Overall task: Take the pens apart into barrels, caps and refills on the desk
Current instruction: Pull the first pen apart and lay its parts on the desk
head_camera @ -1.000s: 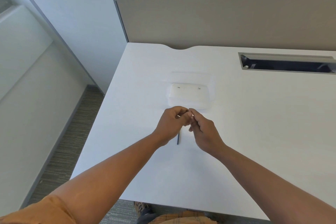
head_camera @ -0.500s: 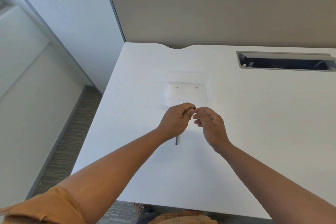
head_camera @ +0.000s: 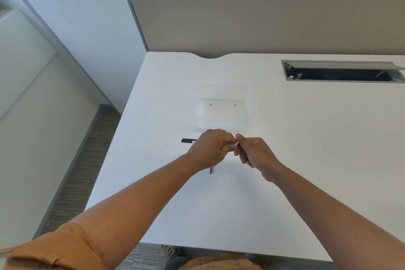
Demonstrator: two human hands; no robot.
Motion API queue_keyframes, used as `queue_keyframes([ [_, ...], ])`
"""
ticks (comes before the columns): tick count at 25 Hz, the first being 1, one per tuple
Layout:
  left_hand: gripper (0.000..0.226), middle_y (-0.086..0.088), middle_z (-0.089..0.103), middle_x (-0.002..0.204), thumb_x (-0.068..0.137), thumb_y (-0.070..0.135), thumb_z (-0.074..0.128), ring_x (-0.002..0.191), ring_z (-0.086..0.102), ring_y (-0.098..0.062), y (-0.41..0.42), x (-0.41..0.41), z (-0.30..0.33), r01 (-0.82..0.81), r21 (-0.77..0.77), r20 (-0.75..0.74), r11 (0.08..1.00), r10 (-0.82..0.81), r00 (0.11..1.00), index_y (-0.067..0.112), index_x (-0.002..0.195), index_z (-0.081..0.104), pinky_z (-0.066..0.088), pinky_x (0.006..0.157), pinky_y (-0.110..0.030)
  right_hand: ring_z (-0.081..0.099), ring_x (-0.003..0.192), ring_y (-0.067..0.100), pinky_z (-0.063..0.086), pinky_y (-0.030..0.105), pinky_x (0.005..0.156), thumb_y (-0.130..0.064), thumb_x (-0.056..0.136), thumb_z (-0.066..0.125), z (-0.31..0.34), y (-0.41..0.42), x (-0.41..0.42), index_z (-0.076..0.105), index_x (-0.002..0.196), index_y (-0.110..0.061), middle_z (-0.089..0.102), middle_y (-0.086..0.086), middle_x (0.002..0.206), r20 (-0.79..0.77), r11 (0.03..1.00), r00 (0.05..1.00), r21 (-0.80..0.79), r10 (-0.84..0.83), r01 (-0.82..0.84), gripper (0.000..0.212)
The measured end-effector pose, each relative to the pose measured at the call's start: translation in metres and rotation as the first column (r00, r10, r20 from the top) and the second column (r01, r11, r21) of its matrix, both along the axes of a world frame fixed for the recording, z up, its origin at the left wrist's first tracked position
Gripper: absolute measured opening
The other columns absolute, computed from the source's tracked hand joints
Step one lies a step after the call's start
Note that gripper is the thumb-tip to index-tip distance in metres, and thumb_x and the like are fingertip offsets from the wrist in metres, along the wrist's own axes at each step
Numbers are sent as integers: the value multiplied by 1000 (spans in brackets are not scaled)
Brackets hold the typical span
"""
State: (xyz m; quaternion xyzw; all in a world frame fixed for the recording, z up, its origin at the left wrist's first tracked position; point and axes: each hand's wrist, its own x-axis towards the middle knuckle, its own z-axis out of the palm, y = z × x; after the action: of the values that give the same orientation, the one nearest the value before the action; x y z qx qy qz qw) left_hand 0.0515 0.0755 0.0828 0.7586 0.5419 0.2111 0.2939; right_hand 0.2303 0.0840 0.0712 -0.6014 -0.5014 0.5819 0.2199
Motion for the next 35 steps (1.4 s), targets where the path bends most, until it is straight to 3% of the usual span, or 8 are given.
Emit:
queue_keyframes([
  [4,20,-2,77,101,98,16,61,95,65,-21,1,-4,3,72,0,-70,997,-72,995,15,114,74,51,84,-37,34,42,16,29,24,47,-50,97,49,2,-2,3,60,52,-18,48,3,45,-7,999,1000,-48,22,-22,55],
  [10,22,1,71,79,102,25,54,75,59,-23,0,-6,9,78,29,-144,997,-73,987,21,105,75,52,68,-41,25,45,13,25,23,49,-45,103,52,-3,-4,2,51,57,-19,34,-5,48,-156,1000,988,31,11,-6,53],
  [17,21,0,72,81,101,25,54,79,62,-25,2,-11,12,106,2,-188,994,-104,977,18,99,74,53,69,-44,44,52,10,38,23,53,-28,101,61,-12,-6,10,68,77,-17,57,-4,58,-107,977,990,202,90,-67,28],
  [22,21,3,71,81,101,25,55,78,61,-22,-1,-12,13,123,29,-188,992,-116,975,18,100,74,53,68,-42,53,49,15,45,27,51,-36,102,57,-9,-5,11,71,78,-12,69,6,62,-105,989,990,120,96,-83,36],
  [25,21,3,71,80,101,26,54,78,61,-22,0,-12,13,113,21,-209,993,-106,972,19,98,74,54,68,-44,65,64,13,50,26,55,-31,95,66,-8,-9,12,70,88,-16,77,4,79,-163,988,981,137,100,-78,17],
  [28,21,4,74,85,100,26,55,82,63,-21,-1,-13,14,101,20,-203,995,-95,974,21,101,75,54,70,-42,68,65,16,49,25,52,-48,93,65,-5,-12,12,71,91,-15,79,10,84,-180,995,979,50,93,-86,34],
  [33,21,5,76,92,100,26,56,86,65,-21,-3,-12,16,104,29,-186,994,-97,978,21,105,76,55,72,-41,64,63,16,47,26,54,-24,100,63,-1,-11,12,68,91,-11,78,7,80,-151,988,984,136,96,-76,17],
  [35,21,8,73,86,100,26,55,82,63,-19,-2,-13,17,105,31,-190,994,-98,977,23,102,76,54,70,-41,66,64,17,48,25,53,-33,98,65,2,-11,12,68,96,-12,79,8,87,-186,995,979,64,83,-73,21],
])
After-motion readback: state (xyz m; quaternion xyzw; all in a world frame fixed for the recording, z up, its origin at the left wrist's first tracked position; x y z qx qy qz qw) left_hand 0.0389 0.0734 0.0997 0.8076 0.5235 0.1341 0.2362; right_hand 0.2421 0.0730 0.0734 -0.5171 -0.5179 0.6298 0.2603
